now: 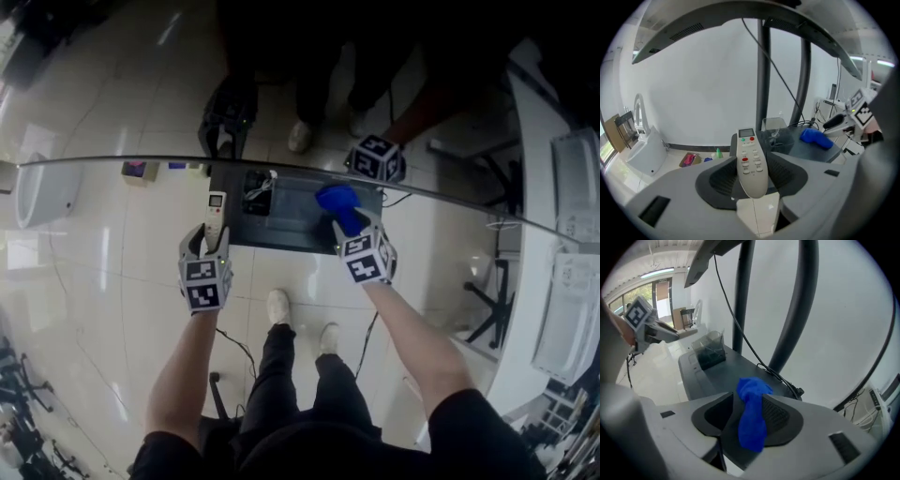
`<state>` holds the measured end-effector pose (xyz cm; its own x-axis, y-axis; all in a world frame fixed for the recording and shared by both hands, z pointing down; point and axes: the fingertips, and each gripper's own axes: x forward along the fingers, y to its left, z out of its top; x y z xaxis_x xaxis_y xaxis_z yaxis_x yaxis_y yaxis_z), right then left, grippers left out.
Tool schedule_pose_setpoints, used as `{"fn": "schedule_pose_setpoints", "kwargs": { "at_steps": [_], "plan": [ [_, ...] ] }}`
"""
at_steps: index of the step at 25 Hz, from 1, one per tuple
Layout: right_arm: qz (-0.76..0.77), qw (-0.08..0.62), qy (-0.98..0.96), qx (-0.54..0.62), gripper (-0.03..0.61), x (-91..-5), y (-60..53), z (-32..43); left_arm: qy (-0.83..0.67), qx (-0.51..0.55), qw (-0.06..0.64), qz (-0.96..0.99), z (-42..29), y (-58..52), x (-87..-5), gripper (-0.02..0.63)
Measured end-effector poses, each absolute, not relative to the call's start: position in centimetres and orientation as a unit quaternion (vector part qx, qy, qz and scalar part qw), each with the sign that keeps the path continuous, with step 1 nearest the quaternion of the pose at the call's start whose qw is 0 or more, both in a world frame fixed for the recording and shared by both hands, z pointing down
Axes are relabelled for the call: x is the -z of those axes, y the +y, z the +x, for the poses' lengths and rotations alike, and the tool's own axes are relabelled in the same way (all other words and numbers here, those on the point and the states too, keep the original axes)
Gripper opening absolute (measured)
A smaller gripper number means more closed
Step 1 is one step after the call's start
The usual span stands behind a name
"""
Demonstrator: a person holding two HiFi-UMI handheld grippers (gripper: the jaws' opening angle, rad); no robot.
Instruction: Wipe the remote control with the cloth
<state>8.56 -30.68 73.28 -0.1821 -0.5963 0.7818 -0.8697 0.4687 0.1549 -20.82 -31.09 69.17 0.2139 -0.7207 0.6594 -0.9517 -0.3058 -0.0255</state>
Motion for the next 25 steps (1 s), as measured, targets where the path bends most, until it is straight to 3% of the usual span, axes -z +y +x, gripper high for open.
{"fn": "schedule_pose_setpoints", "kwargs": {
  "at_steps": [5, 10, 13, 17, 22, 25],
  "plan": [
    [0.46, 0.469, -0.737, -0.16, 0.216, -77.9, -32.5, 9.9, -0.541, -0.293, 0.204, 0.761, -17.1, -25.3, -68.8, 0.201],
    [0.45, 0.481, -0.732, -0.175, 0.216, -79.4, -34.0, 11.0, -0.52, -0.313, 0.185, 0.773, -12.9, -23.5, -68.7, 0.201],
    [0.452, 0.472, -0.736, -0.175, 0.136, -78.3, -33.8, 11.1, -0.514, -0.323, 0.167, 0.777, -11.7, -23.2, -68.2, 0.201],
    [0.44, 0.412, -0.782, -0.158, 0.12, -72.1, -31.4, 8.6, -0.511, -0.328, 0.136, 0.783, -11.0, -23.0, -65.9, 0.201],
    [0.395, 0.278, -0.869, -0.11, 0.115, -57.0, -25.4, 3.2, -0.506, -0.327, 0.071, 0.795, -8.9, -21.1, -59.9, 0.201],
    [0.332, 0.237, -0.91, -0.074, 0.112, -49.2, -20.3, 0.3, -0.505, -0.324, 0.027, 0.8, -7.3, -19.1, -55.5, 0.199]
  ]
}}
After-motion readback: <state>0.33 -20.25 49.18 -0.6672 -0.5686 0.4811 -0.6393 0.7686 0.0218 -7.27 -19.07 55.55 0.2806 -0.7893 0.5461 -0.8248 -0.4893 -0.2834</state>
